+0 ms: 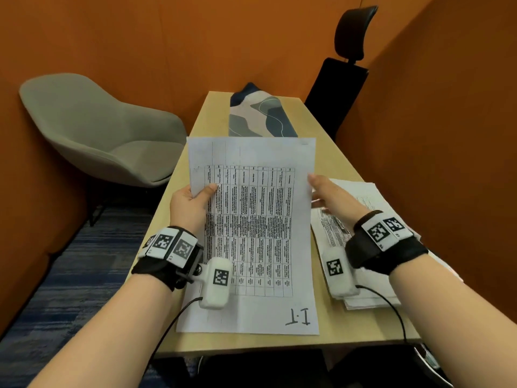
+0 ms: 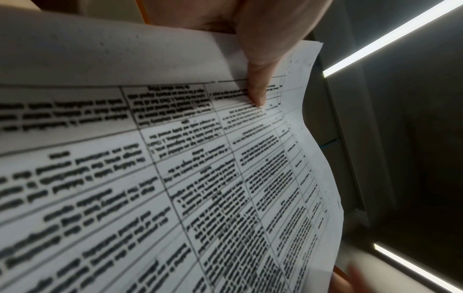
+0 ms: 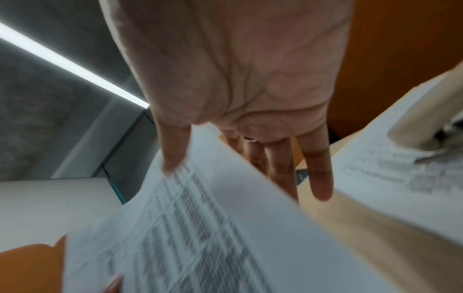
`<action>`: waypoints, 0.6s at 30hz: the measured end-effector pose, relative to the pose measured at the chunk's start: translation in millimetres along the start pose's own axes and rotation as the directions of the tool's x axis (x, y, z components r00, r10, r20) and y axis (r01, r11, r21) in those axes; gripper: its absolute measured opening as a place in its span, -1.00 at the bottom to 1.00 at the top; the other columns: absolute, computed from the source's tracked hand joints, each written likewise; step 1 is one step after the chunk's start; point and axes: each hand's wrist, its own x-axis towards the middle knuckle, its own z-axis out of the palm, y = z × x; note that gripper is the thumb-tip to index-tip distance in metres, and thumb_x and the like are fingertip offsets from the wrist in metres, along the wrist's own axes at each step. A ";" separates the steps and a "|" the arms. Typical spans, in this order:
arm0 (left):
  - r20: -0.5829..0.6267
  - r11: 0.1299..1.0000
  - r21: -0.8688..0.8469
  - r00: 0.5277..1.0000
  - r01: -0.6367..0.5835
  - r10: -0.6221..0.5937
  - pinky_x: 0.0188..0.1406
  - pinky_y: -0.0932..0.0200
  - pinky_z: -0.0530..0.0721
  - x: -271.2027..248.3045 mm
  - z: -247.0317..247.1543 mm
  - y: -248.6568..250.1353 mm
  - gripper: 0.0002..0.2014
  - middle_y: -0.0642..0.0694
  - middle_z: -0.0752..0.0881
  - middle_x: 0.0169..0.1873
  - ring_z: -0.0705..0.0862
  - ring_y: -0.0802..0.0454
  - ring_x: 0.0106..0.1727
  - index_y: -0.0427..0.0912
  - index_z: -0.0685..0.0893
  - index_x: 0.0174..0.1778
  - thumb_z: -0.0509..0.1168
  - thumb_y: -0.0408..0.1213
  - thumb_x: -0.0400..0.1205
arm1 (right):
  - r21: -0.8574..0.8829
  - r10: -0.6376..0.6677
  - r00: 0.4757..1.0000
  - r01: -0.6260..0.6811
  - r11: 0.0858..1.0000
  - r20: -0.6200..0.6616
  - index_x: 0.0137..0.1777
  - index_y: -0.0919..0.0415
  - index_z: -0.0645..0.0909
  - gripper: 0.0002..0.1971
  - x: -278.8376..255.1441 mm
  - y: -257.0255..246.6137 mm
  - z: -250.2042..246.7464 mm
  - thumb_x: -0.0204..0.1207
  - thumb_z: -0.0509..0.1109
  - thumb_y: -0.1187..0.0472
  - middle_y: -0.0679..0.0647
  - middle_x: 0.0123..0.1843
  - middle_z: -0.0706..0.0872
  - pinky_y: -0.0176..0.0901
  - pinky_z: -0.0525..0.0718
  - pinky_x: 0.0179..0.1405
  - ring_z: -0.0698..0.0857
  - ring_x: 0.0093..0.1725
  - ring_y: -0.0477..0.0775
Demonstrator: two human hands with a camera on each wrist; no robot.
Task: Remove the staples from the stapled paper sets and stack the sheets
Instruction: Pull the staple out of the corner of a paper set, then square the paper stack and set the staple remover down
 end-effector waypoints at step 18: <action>0.006 0.517 0.839 0.946 0.172 -0.323 0.17 -0.04 0.52 92.1 15.5 -61.0 -0.29 -0.38 0.47 0.37 0.52 -0.34 0.32 -0.03 0.11 0.61 0.16 -0.57 0.59 | -0.828 0.171 0.971 0.044 0.559 0.167 0.39 0.29 0.50 -0.68 85.7 3.6 80.0 0.66 0.18 0.32 0.12 0.40 0.56 -0.18 0.45 0.34 0.53 0.38 0.11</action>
